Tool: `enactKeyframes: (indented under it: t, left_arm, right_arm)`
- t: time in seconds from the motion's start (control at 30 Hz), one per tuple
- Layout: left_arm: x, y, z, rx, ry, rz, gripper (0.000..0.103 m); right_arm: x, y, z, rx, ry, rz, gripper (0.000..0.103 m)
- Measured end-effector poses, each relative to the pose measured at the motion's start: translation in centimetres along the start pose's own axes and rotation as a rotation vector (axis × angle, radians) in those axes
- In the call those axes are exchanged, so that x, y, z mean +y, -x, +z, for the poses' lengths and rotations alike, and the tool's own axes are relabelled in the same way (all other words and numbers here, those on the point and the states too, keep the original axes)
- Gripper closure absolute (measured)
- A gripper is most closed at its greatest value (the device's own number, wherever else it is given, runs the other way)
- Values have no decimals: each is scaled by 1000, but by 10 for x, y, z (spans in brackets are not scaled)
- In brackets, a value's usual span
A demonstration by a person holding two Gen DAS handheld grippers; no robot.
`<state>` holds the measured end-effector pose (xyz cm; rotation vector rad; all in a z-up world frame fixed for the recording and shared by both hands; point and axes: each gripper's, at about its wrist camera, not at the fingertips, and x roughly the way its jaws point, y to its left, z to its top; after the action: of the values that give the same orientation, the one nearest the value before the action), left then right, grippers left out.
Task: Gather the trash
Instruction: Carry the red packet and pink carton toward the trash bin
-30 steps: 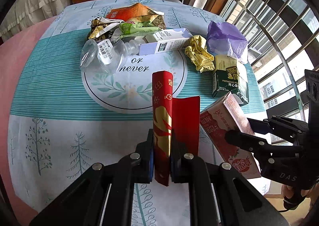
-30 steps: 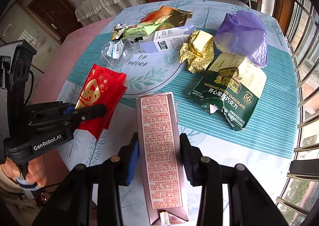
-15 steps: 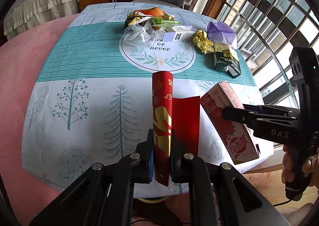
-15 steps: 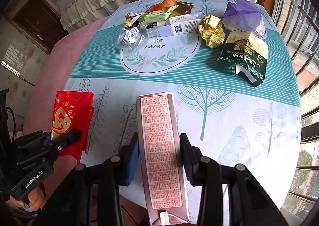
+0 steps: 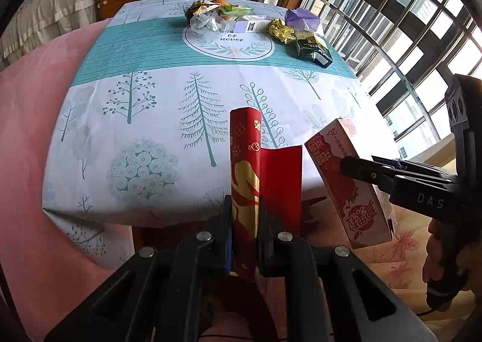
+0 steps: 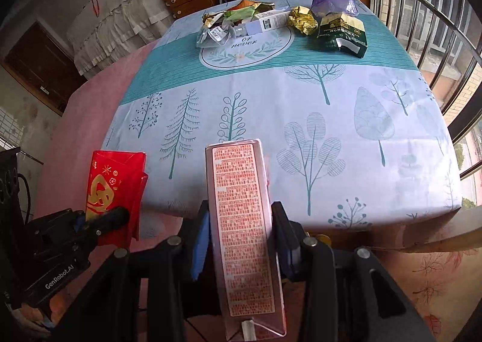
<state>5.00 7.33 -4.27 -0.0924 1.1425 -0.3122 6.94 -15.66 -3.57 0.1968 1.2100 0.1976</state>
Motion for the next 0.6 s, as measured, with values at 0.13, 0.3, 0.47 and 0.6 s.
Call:
enactKeyframes:
  t: [0.13, 0.3, 0.47, 0.6]
  left_arm:
    - [2, -3, -26, 45, -22, -17, 93]
    - [0, -14, -53, 96, -36, -38, 93]
    - [0, -41, -79, 169, -44, -27, 93]
    - [7, -76, -104, 235, -19, -11, 93]
  right_arm:
    - [5, 1, -40, 7, -50, -9, 64]
    - [7, -5, -82, 45, -90, -9, 64]
    - [-4, -24, -112, 95, -137, -3, 64]
    - [-24, -57, -136, 140, -201, 4, 64]
